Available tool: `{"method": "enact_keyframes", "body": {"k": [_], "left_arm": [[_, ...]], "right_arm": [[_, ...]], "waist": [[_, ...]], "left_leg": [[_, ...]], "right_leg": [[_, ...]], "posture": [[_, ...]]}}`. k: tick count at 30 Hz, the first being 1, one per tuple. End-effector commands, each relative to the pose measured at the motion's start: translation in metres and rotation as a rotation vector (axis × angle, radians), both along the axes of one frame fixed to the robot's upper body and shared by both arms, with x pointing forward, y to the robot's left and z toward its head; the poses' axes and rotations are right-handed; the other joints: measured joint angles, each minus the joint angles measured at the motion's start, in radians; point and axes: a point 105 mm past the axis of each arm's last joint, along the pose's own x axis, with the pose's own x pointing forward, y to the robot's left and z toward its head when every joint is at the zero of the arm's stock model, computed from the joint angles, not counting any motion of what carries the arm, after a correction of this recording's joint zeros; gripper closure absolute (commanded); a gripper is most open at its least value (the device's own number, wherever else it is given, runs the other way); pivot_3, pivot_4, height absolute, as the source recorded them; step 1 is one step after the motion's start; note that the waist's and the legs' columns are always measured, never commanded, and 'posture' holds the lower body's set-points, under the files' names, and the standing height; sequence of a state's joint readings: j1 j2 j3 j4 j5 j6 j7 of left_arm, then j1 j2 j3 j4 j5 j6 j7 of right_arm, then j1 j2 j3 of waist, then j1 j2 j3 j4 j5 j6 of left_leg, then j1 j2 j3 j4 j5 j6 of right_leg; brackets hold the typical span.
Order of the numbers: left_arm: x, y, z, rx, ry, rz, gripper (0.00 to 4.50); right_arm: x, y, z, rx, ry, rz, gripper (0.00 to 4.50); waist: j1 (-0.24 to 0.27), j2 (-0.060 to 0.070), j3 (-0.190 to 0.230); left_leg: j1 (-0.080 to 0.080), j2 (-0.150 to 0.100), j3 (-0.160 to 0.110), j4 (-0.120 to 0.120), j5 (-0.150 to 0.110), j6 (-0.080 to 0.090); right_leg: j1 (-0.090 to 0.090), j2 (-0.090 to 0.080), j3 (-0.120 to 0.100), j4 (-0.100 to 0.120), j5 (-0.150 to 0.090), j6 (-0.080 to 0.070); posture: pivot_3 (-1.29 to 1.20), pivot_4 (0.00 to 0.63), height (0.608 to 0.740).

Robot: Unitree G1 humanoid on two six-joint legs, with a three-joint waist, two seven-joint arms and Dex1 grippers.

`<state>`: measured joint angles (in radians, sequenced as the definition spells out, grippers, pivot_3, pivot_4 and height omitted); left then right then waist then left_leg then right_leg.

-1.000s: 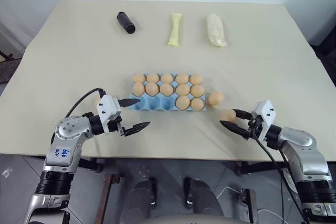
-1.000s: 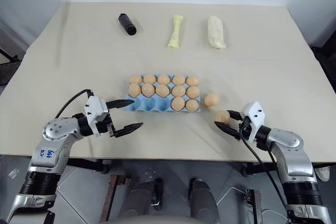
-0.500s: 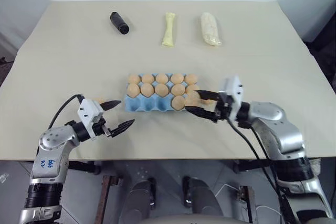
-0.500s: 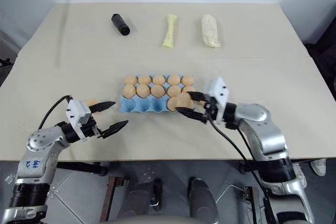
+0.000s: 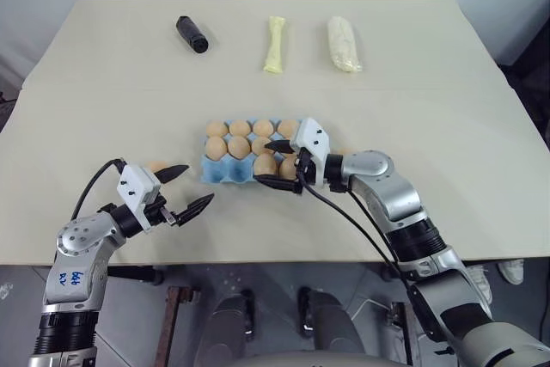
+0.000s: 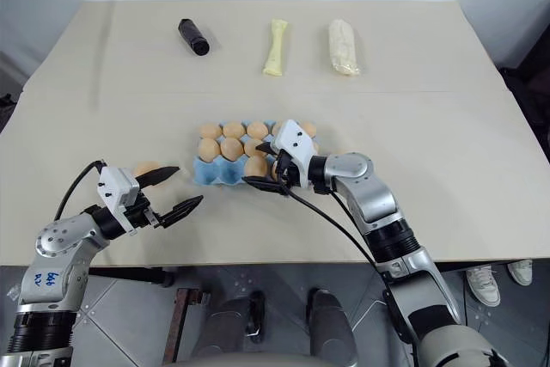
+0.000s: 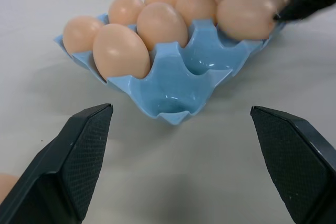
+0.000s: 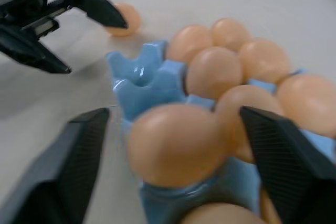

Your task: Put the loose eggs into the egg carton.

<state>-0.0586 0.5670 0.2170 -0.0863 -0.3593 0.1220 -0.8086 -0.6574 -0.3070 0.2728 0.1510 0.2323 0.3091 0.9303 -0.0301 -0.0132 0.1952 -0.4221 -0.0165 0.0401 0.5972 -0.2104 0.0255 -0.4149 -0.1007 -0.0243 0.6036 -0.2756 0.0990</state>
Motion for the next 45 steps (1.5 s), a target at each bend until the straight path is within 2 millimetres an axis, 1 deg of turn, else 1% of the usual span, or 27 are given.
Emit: {"method": "enact_keyframes", "body": {"k": [1,3,5,7,10,12,14,16,18,20,24,26,28,32,37,38,39,45], "left_arm": [[-0.003,-0.005,0.013,-0.013,-0.047,-0.023,0.0],[-0.002,-0.013,0.014,-0.007,-0.044,-0.06,0.0],[-0.002,-0.02,0.015,-0.001,-0.05,-0.089,0.0],[0.0,-0.026,0.017,-0.004,-0.059,-0.111,0.0],[0.004,-0.034,0.02,-0.011,-0.067,-0.142,0.0],[0.005,-0.038,0.02,-0.014,-0.066,-0.158,0.0],[0.007,-0.042,0.019,-0.013,-0.059,-0.184,0.0],[0.009,-0.046,0.019,-0.009,-0.055,-0.207,0.0],[0.011,-0.05,0.019,-0.007,-0.054,-0.227,0.0],[0.012,-0.053,0.019,0.001,-0.059,-0.239,0.0],[0.013,-0.055,0.02,0.002,-0.066,-0.252,0.0],[0.012,-0.055,0.021,0.002,-0.068,-0.253,0.0],[0.012,-0.055,0.021,0.003,-0.068,-0.254,0.0],[0.009,-0.052,0.021,0.006,-0.069,-0.246,0.0],[0.006,-0.046,0.024,-0.008,-0.08,-0.203,0.0],[0.006,-0.045,0.024,-0.007,-0.08,-0.198,0.0],[0.005,-0.044,0.023,-0.006,-0.078,-0.194,0.0],[0.004,-0.039,0.026,0.001,-0.086,-0.168,0.0]], "right_arm": [[-0.012,-0.019,0.029,0.114,-0.07,0.022,0.04],[-0.014,-0.044,0.034,0.17,-0.098,-0.032,0.04],[-0.019,-0.066,0.031,0.172,-0.129,-0.082,0.04],[-0.026,-0.093,0.029,0.188,-0.154,-0.148,0.04],[-0.035,-0.141,0.015,0.171,-0.146,-0.317,0.04],[-0.044,-0.162,0.004,0.136,-0.126,-0.382,0.04],[-0.049,-0.189,-0.008,0.114,-0.109,-0.487,0.04],[-0.05,-0.204,-0.014,0.11,-0.097,-0.557,0.04],[-0.047,-0.211,-0.02,0.106,-0.091,-0.599,0.04],[-0.044,-0.214,-0.026,0.089,-0.088,-0.615,0.04],[-0.024,-0.209,-0.027,0.066,-0.076,-0.597,0.04],[-0.017,-0.206,-0.026,0.063,-0.058,-0.576,0.04],[-0.011,-0.202,-0.025,0.049,-0.056,-0.542,0.04],[0.007,-0.189,-0.024,-0.008,-0.029,-0.434,0.04],[0.03,-0.176,-0.027,-0.075,-0.015,-0.362,0.04],[0.034,-0.173,-0.029,-0.083,-0.008,-0.351,0.04],[0.037,-0.169,-0.03,-0.089,-0.002,-0.333,0.04],[0.047,-0.145,-0.031,-0.094,0.001,-0.238,0.04]], "waist": [[0.004,0.0,0.0],[0.007,0.0,0.0],[0.012,-0.001,0.0],[0.016,-0.001,-0.001],[0.026,-0.001,-0.001],[0.027,-0.001,-0.001],[0.026,-0.001,-0.001],[0.026,-0.001,-0.001],[0.024,-0.001,-0.001],[0.024,-0.001,-0.001],[0.019,-0.001,-0.001],[0.013,-0.001,-0.001],[0.011,-0.001,-0.001],[0.004,-0.001,-0.001],[0.001,-0.001,-0.001],[0.0,-0.001,-0.001],[0.0,-0.001,-0.001],[-0.001,-0.001,-0.001]], "left_leg": [[0.0,0.0,0.0,0.0,0.0,0.0],[0.0,0.0,0.0,0.001,0.0,0.0],[0.0,0.0,0.0,0.001,0.0,0.0],[0.0,0.0,0.001,0.001,0.0,0.001],[0.0,0.0,0.001,0.001,0.0,0.001],[0.001,0.0,0.002,0.001,0.0,0.0],[0.001,0.001,0.005,0.001,0.0,0.001],[0.003,0.002,0.009,0.002,0.0,0.001],[0.004,0.004,0.011,0.004,0.0,0.001],[0.005,0.007,0.012,0.007,0.0,0.001],[0.004,0.012,0.018,0.008,0.0,0.001],[0.004,0.012,0.021,0.009,0.001,0.002],[0.003,0.013,0.023,0.01,0.001,0.002],[0.002,0.014,0.025,0.012,0.002,0.003],[0.001,0.014,0.027,0.012,0.001,0.003],[0.001,0.014,0.027,0.011,0.001,0.003],[0.001,0.015,0.027,0.011,0.001,0.003],[0.001,0.015,0.027,0.011,0.001,0.003]], "right_leg": [[0.0,0.0,0.0,0.0,0.0,0.0],[0.001,0.0,-0.001,0.0,0.0,0.0],[0.002,-0.001,-0.001,-0.002,0.0,0.0],[0.003,-0.001,-0.001,-0.004,0.0,0.0],[0.003,-0.001,-0.001,-0.004,0.0,0.0],[0.003,0.0,-0.001,-0.004,0.0,0.0],[0.003,0.0,-0.001,-0.004,0.0,0.0],[0.003,0.0,0.0,-0.003,0.0,-0.001],[0.004,0.002,0.001,-0.003,0.002,-0.002],[0.006,0.004,0.002,-0.004,0.004,-0.005],[0.006,0.007,0.004,-0.01,0.005,-0.018],[0.006,0.007,0.006,-0.01,0.006,-0.02],[0.006,0.006,0.005,-0.01,0.006,-0.019],[0.004,0.005,0.004,-0.01,0.007,-0.018],[0.002,0.005,0.001,-0.01,0.012,-0.01],[0.002,0.005,0.001,-0.01,0.014,-0.006],[0.002,0.005,0.001,-0.01,0.015,-0.004],[0.002,0.005,0.001,-0.01,0.015,-0.004]], "posture": [[0.0,0.15,0.74],[0.0,0.15,0.74],[0.0,0.15,0.74],[0.0,0.15,0.74],[0.0,0.15,0.74],[0.0,0.15,0.74],[0.0,0.15,0.74],[0.0,0.15,0.74],[0.0,0.15,0.74],[0.0,0.15,0.74],[0.0,0.15,0.74],[0.0,0.15,0.74],[0.0,0.15,0.74],[0.0,0.15,0.74],[0.0,0.15,0.74],[0.0,0.15,0.74],[0.0,0.15,0.74],[0.0,0.15,0.74]]}}
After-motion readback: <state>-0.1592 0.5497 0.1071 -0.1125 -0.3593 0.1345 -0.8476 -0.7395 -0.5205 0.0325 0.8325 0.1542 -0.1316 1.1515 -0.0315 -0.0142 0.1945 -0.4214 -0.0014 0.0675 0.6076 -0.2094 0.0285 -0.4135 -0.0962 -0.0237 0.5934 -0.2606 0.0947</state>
